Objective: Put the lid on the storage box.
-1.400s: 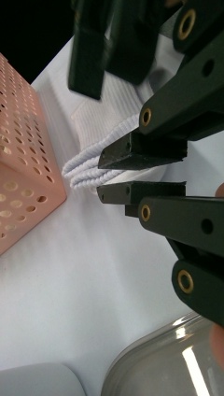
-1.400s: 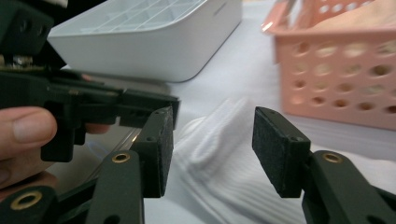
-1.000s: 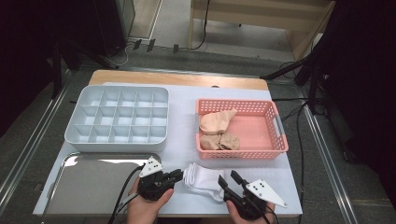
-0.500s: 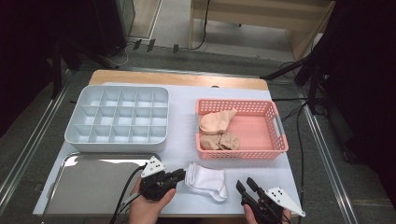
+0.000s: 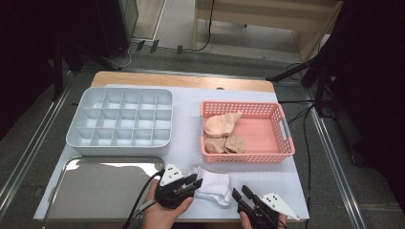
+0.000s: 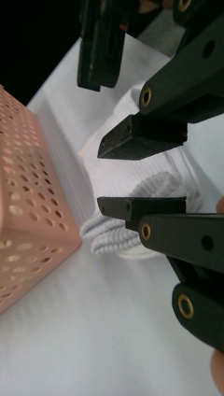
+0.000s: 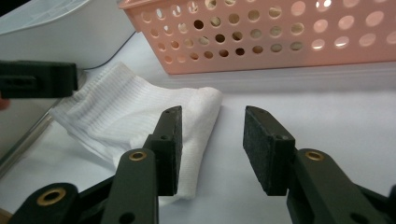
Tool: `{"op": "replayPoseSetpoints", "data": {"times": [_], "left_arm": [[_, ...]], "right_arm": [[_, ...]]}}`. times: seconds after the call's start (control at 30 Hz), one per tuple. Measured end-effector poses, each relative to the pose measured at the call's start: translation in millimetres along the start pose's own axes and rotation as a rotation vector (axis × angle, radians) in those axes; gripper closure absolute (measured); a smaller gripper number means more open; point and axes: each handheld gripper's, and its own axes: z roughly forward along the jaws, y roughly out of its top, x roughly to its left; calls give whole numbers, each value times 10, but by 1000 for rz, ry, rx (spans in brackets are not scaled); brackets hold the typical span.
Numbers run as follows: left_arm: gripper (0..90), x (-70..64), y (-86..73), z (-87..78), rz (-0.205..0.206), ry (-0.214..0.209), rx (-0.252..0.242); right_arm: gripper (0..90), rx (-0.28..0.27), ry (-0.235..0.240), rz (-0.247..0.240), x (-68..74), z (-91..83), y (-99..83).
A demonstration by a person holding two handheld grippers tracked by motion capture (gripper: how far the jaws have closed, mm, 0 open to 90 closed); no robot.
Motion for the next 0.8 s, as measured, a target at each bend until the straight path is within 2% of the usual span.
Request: {"op": "replayPoseSetpoints", "data": {"times": [0.1,0.13,0.17,0.2,0.23,0.37,0.47,0.6,0.67,0.73,0.8], "left_arm": [[684,-20,-21,79,31,47,39],[705,-31,-29,99,43,67,56],[771,-34,-37,115,54,72,68],[851,-28,-41,113,60,69,72],[882,-24,-39,100,57,68,68],[896,25,1,-45,38,43,8],[894,94,-10,-98,24,45,16],[868,185,-96,-29,11,53,62],[839,191,-113,-26,8,58,59],[762,181,-107,-36,15,71,48],[646,173,-94,-30,8,125,41]], "right_arm": [[566,10,10,9,15,9,-30],[558,17,17,8,30,22,-43],[550,21,21,6,45,34,-50],[543,26,23,0,59,43,-53],[539,28,24,-2,72,54,-55],[509,29,24,-9,100,64,-64],[442,16,48,-6,120,71,-67],[446,42,55,9,137,127,-102],[460,60,48,14,146,158,-130],[471,77,41,31,144,164,-144],[496,79,47,65,129,168,-152]]}}
